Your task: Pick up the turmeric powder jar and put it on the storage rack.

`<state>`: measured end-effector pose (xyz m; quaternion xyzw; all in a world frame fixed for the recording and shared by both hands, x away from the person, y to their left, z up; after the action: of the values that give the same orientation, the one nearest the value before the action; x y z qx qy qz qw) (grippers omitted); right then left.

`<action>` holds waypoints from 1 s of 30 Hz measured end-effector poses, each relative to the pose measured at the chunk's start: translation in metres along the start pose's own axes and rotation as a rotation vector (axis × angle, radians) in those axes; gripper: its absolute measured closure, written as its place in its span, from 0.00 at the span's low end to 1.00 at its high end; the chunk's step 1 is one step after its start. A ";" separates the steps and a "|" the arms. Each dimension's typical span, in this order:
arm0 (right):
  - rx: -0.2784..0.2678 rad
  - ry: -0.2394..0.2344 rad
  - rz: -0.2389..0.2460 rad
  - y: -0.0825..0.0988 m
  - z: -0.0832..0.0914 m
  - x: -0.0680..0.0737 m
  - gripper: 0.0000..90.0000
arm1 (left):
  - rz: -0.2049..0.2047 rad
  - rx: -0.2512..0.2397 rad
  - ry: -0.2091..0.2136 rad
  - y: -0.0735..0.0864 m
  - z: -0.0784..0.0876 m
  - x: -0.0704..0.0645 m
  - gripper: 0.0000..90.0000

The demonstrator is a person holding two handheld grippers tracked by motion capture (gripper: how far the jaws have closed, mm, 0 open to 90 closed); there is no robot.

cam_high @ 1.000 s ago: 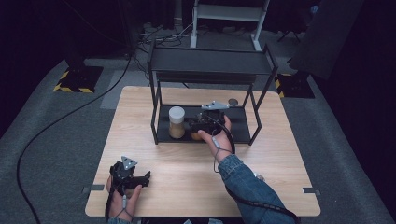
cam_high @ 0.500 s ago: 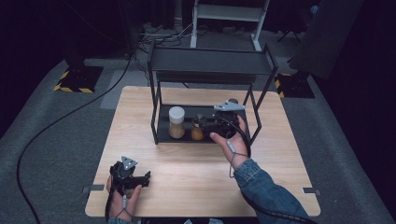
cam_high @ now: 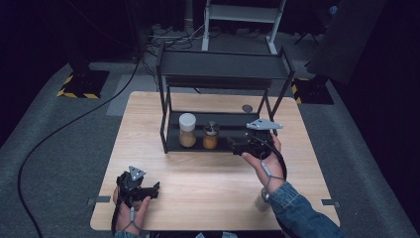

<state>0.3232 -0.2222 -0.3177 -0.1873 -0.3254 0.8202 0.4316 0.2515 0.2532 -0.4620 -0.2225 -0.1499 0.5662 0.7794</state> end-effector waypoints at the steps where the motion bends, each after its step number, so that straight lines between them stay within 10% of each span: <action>1: 0.002 0.002 -0.003 0.003 0.003 -0.002 0.13 | 0.000 0.001 0.000 0.000 0.000 0.000 0.03; 30: 0.026 0.030 -0.051 0.074 0.050 -0.033 0.08 | 0.000 0.000 0.000 0.000 0.000 0.000 0.03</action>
<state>0.2692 -0.2990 -0.3321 -0.1858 -0.3128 0.8103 0.4595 0.2515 0.2532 -0.4621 -0.2226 -0.1498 0.5663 0.7793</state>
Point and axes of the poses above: each handheld gripper's, and its own axes: z roughly backward along the jaws, y roughly out of its underside, x roughly to its left, the point moved 2 cm from there along -z, roughly forward along the jaws, and after that the axes turned 13 degrees about x, right-handed, at the moved point
